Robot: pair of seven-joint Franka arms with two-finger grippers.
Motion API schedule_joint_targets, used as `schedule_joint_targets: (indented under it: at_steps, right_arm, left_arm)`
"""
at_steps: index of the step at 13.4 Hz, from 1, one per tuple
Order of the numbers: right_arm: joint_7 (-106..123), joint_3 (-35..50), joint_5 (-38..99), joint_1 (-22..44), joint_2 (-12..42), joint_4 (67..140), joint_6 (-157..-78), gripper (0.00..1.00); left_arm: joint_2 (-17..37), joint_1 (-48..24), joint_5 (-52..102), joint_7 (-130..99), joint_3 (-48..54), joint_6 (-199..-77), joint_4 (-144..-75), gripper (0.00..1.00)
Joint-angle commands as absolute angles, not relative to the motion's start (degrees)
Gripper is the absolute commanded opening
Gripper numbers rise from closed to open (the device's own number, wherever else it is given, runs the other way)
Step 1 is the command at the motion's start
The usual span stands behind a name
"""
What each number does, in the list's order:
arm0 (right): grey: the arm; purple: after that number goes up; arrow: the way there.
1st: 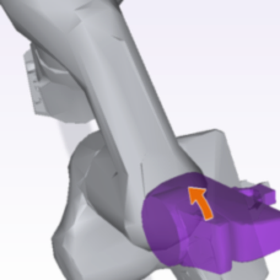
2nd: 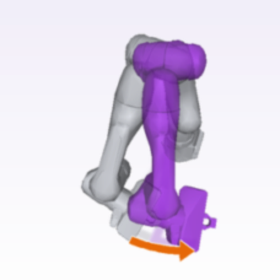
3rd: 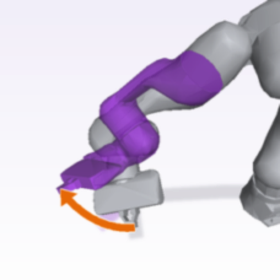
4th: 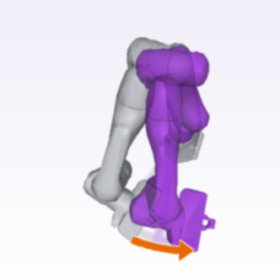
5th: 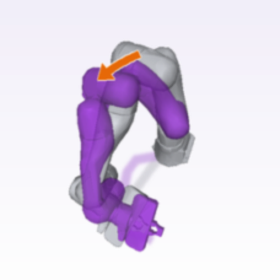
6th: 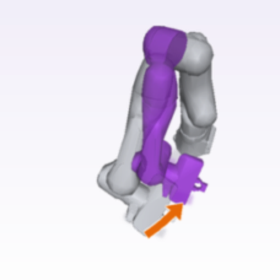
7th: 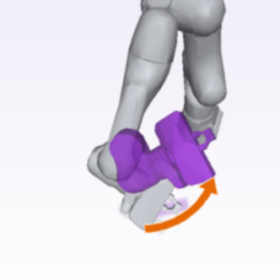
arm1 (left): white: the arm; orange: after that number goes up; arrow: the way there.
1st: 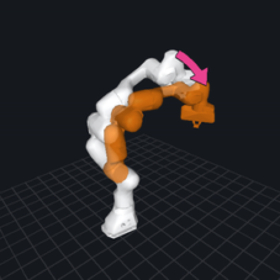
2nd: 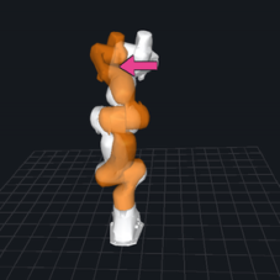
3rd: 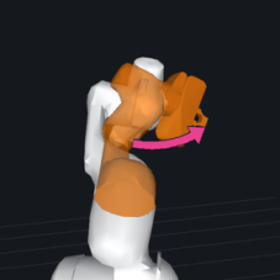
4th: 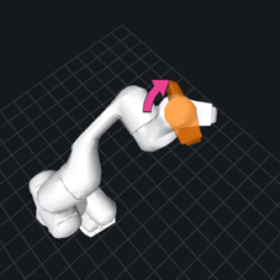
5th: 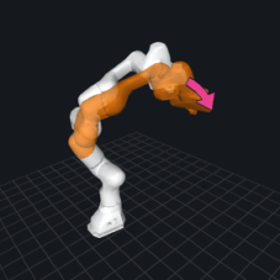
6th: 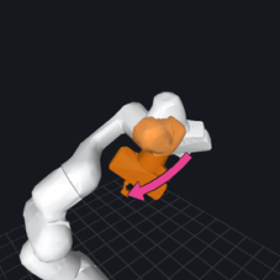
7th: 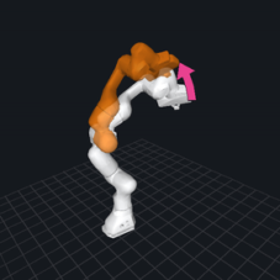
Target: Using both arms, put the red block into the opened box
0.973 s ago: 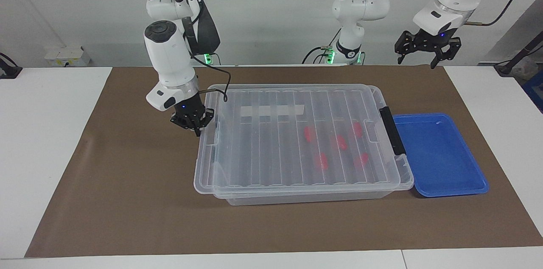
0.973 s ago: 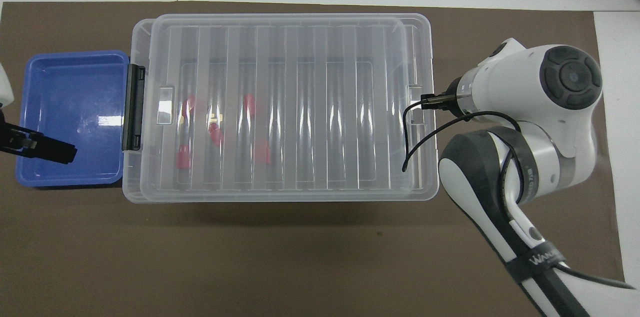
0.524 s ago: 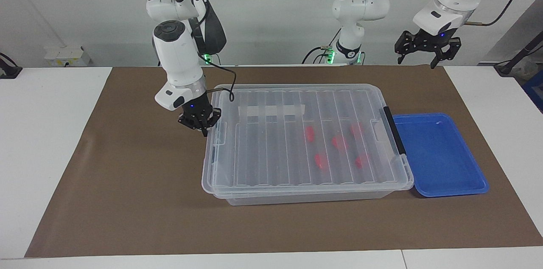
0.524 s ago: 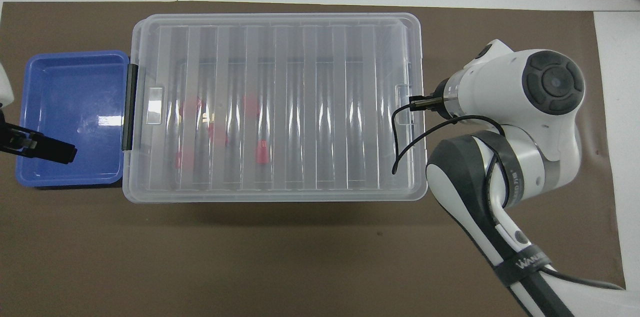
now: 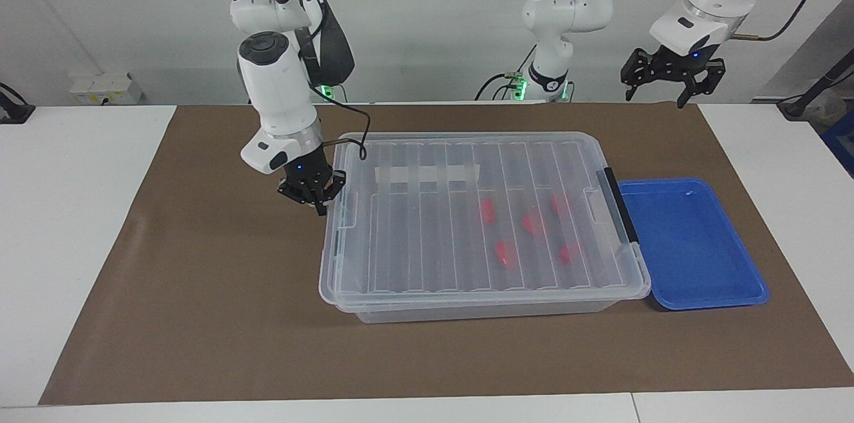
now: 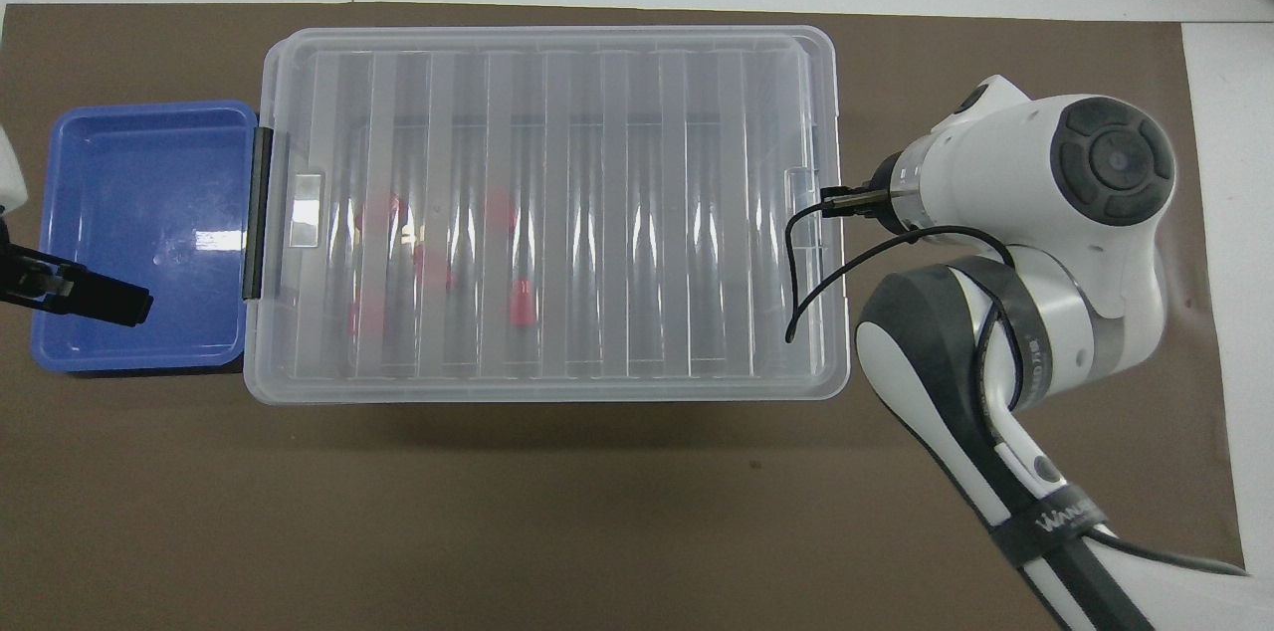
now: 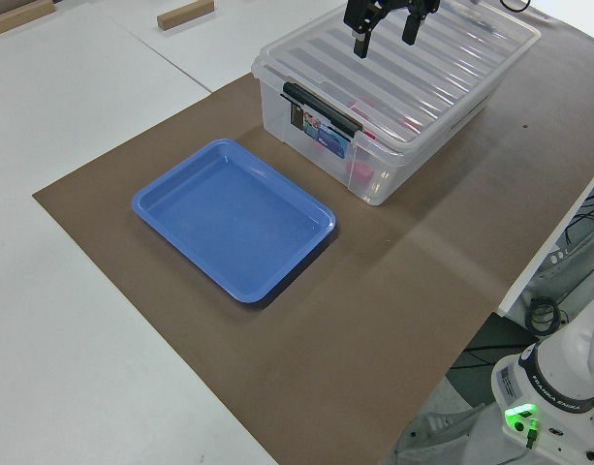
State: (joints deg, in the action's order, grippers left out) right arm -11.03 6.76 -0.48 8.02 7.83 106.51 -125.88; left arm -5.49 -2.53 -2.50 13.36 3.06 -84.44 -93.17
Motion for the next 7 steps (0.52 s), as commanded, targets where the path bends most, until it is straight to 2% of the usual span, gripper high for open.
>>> schedule_joint_targets:
  at_steps: [1, 5, 7]
  right_arm:
    - [-10.4, 7.1, -0.4, 5.5, 5.5, 106.7, -123.0, 0.00]
    - [-11.2, 6.9, -0.1, 2.6, 2.0, 106.4, -117.1, 0.00]
    - [-11.9, 6.8, -0.1, 1.4, 1.8, 103.5, -111.0, 0.00]
  left_arm:
    - [-6.8, -1.7, -3.3, 13.7, 3.7, -85.3, -94.7, 1.00]
    - [-6.7, -1.7, -3.3, 13.8, 3.7, -85.2, -94.7, 1.00]
    - [-6.8, -1.7, -3.3, 13.8, 3.7, -85.2, -94.7, 1.00]
